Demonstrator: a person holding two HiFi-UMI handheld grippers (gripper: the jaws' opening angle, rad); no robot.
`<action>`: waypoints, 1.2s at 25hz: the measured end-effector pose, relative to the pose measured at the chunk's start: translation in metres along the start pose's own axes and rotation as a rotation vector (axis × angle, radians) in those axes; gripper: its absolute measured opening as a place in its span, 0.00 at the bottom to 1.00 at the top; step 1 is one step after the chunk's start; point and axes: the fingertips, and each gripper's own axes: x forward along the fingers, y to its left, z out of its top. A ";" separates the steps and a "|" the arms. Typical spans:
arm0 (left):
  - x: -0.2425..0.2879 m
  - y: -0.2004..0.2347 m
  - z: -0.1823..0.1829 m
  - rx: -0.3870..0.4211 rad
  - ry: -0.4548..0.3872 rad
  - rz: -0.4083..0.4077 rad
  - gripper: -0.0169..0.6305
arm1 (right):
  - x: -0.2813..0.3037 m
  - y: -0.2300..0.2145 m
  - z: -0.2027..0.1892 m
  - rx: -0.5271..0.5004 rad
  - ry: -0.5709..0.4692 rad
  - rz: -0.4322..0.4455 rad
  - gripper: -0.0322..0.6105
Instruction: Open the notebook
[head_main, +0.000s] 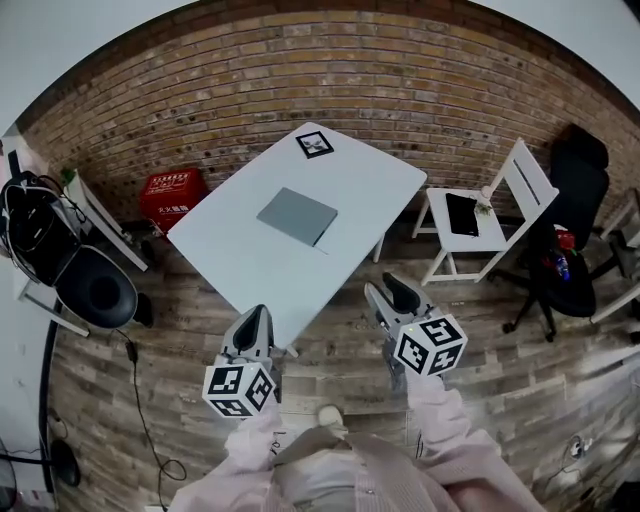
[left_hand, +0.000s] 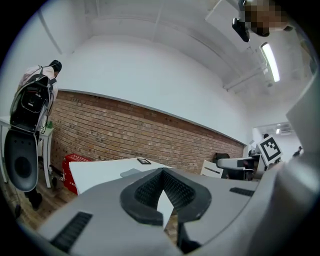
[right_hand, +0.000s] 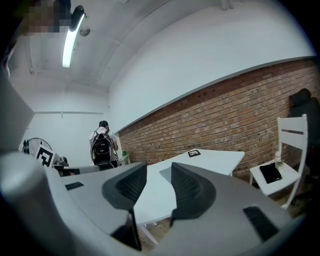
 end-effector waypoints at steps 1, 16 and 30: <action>0.004 0.004 0.001 -0.007 -0.004 0.003 0.01 | 0.006 0.000 0.001 -0.009 0.006 0.004 0.29; 0.053 0.031 -0.015 -0.052 0.054 0.014 0.01 | 0.062 -0.026 -0.013 0.030 0.066 0.010 0.29; 0.146 0.067 -0.020 -0.111 0.090 0.085 0.01 | 0.174 -0.079 -0.009 0.038 0.158 0.097 0.29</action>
